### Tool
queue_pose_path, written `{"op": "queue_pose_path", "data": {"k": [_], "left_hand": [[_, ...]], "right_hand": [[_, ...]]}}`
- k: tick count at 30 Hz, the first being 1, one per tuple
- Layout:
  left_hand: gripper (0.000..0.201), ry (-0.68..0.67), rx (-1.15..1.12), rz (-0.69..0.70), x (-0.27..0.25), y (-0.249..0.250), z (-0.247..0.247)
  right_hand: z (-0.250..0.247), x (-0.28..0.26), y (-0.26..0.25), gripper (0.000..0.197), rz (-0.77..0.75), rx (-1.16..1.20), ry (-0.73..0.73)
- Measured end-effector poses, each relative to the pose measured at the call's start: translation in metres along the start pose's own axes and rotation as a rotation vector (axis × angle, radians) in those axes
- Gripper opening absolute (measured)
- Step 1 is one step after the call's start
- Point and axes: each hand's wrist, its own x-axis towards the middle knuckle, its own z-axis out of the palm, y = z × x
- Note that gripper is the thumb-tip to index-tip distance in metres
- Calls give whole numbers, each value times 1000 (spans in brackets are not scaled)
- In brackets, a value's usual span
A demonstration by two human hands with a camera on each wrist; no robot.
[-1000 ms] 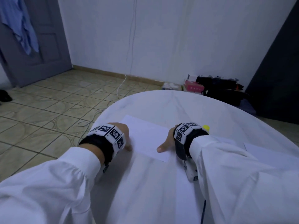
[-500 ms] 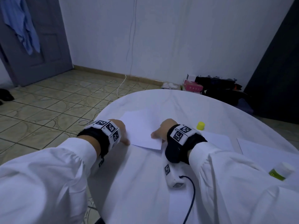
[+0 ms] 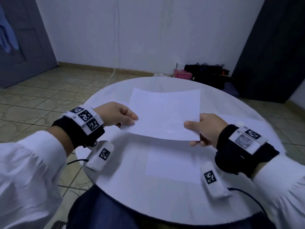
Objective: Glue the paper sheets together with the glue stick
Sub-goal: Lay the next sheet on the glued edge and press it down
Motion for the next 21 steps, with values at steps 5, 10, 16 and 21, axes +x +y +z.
{"op": "queue_pose_path", "data": {"k": [5,10,16,21], "left_hand": [[14,-169,200,10,-15,21,52],[14,-258,325,-32,-21,21,78],[17,-338,411,-50,-18,18,97],[18,-398,431,-65,-14,21,100]], "right_hand": [[-40,-22,48,25,64,56,-73],[-56,-26,70,30,122,-112,-17],[-50,-25,78,9,188,-187,-13],[-44,-17,85,26,227,-273,-39]]}}
